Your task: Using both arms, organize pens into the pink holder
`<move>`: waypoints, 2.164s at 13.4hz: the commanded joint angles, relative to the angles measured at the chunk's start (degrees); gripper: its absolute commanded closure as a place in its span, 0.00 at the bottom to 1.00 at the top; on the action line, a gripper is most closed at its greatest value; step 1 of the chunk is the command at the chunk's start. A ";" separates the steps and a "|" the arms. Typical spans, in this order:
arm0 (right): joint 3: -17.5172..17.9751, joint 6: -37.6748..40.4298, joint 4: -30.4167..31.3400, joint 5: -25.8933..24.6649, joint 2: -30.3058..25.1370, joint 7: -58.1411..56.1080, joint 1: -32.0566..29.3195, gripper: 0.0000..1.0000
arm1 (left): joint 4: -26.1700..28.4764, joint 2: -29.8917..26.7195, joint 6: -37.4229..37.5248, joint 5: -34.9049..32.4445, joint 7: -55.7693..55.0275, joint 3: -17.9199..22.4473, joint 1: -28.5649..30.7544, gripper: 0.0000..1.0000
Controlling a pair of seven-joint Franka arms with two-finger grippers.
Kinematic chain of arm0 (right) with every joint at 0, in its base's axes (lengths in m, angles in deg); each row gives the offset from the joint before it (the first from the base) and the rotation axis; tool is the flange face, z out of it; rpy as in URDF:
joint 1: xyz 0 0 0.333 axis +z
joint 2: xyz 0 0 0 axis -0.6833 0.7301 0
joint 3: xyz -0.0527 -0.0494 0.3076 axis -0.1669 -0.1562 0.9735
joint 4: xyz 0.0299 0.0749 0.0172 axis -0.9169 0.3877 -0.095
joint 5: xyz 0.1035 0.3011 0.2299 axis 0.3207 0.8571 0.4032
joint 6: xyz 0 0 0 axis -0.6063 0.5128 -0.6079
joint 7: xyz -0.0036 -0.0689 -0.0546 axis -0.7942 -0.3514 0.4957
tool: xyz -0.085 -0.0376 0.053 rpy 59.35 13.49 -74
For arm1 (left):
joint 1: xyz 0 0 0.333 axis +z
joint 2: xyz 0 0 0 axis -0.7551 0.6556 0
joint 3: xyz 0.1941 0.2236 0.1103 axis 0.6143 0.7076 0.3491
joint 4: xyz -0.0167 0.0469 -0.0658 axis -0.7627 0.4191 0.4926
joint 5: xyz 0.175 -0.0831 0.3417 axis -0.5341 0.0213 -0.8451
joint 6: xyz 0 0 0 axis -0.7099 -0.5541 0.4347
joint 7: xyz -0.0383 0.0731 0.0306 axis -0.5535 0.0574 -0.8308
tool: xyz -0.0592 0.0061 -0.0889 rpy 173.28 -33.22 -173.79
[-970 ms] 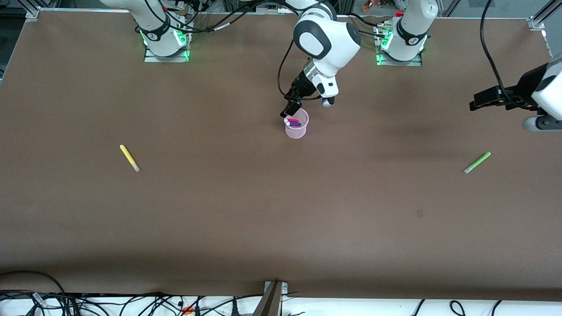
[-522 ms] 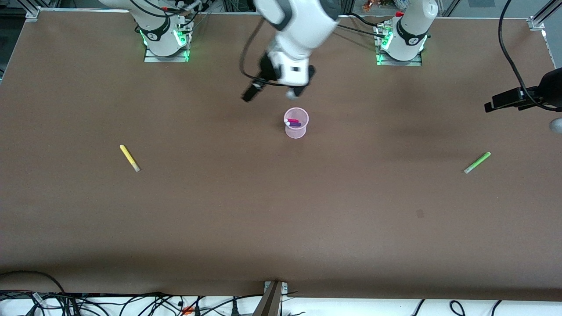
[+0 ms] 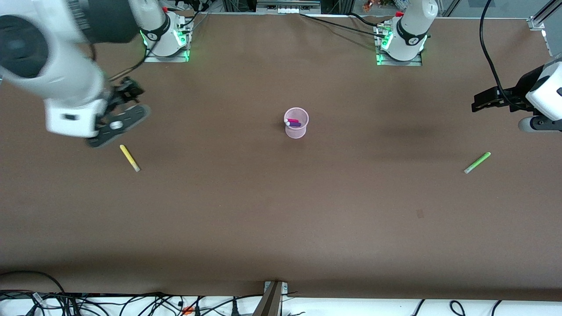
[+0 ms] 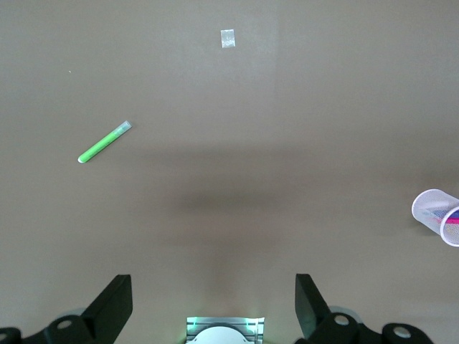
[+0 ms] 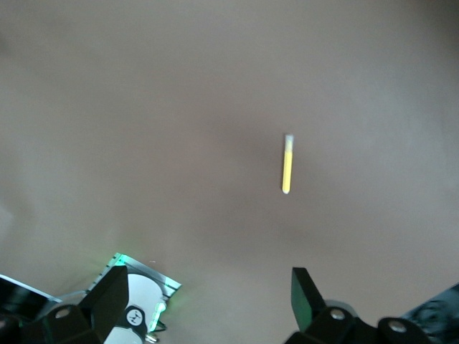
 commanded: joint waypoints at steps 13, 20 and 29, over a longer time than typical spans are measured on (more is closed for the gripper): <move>-11.04 -11.83 27.24 4.13 -21.80 23.98 2.03 0.00 | -1.04 0.31 0.71 -0.46 0.60 -0.21 0.42 0.00; 8.92 -21.22 27.06 -5.29 -19.96 26.56 -12.45 0.00 | -1.04 0.31 0.63 -0.46 0.69 -0.21 0.42 0.00; 19.31 -26.32 26.63 -4.06 -17.85 25.68 -23.89 0.00 | -1.04 0.31 0.63 -0.46 0.69 -0.12 0.42 0.00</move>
